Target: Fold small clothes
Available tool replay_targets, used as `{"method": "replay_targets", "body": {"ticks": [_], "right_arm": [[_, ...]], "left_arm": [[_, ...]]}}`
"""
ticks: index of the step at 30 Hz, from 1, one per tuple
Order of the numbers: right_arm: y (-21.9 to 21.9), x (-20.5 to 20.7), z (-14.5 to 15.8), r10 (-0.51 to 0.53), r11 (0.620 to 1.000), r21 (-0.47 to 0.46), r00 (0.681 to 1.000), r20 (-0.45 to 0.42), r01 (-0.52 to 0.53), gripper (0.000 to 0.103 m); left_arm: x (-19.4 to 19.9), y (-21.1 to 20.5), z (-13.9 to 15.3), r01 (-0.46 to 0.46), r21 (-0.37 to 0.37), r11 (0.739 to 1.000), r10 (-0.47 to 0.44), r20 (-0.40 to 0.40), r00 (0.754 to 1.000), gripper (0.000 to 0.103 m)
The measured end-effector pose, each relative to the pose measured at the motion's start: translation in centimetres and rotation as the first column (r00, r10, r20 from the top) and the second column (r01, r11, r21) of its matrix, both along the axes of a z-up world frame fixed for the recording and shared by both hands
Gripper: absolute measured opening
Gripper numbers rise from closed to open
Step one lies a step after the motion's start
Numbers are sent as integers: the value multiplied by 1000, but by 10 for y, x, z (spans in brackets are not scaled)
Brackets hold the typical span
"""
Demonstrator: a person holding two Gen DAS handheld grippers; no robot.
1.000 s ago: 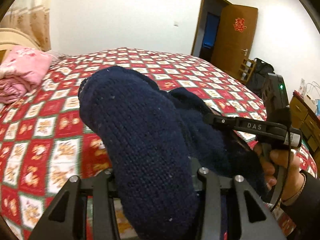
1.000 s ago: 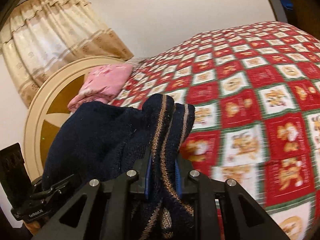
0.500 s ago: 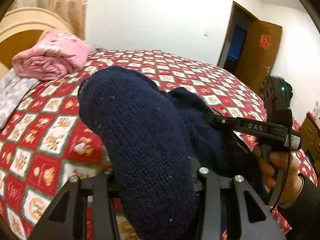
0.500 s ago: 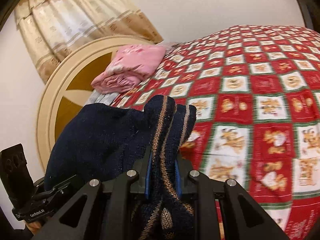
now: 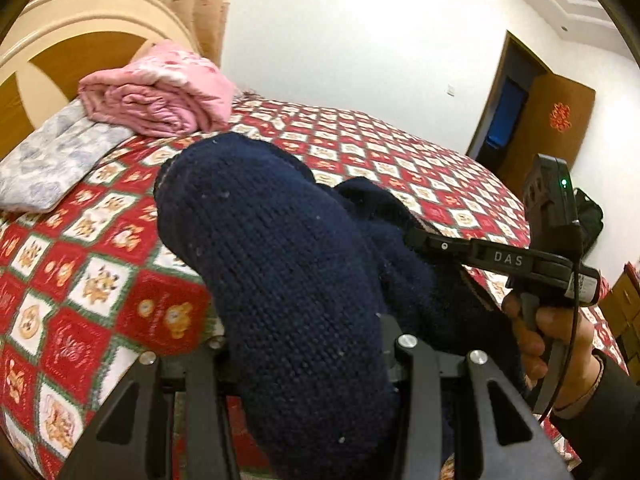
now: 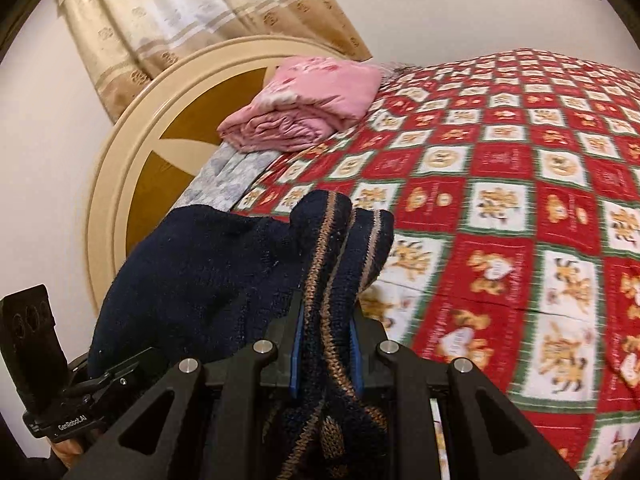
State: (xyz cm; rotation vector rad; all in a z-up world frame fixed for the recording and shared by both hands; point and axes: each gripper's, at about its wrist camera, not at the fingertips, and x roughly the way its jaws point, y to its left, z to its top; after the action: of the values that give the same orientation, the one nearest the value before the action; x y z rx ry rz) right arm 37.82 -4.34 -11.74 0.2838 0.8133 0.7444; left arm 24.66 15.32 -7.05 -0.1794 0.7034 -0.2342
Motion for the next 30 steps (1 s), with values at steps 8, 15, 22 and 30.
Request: {"method": "replay_targets", "body": {"ticks": [8, 15, 22, 30], "right_arm": [[43, -5, -4, 60, 998, -6, 998, -10, -60, 19], [67, -6, -7, 86, 996, -17, 996, -14, -86, 19], [83, -4, -19, 92, 993, -68, 995, -24, -93, 19], [91, 0, -33, 91, 992, -88, 995, -49, -95, 19]], "left_arm": [[-11, 39, -9, -62, -22, 998, 62, -15, 998, 44], [-16, 61, -17, -98, -41, 994, 97, -24, 995, 44], [-14, 73, -32, -111, -56, 992, 108, -50, 993, 44], [-13, 83, -50, -118, -71, 990, 112, -92, 990, 44]]}}
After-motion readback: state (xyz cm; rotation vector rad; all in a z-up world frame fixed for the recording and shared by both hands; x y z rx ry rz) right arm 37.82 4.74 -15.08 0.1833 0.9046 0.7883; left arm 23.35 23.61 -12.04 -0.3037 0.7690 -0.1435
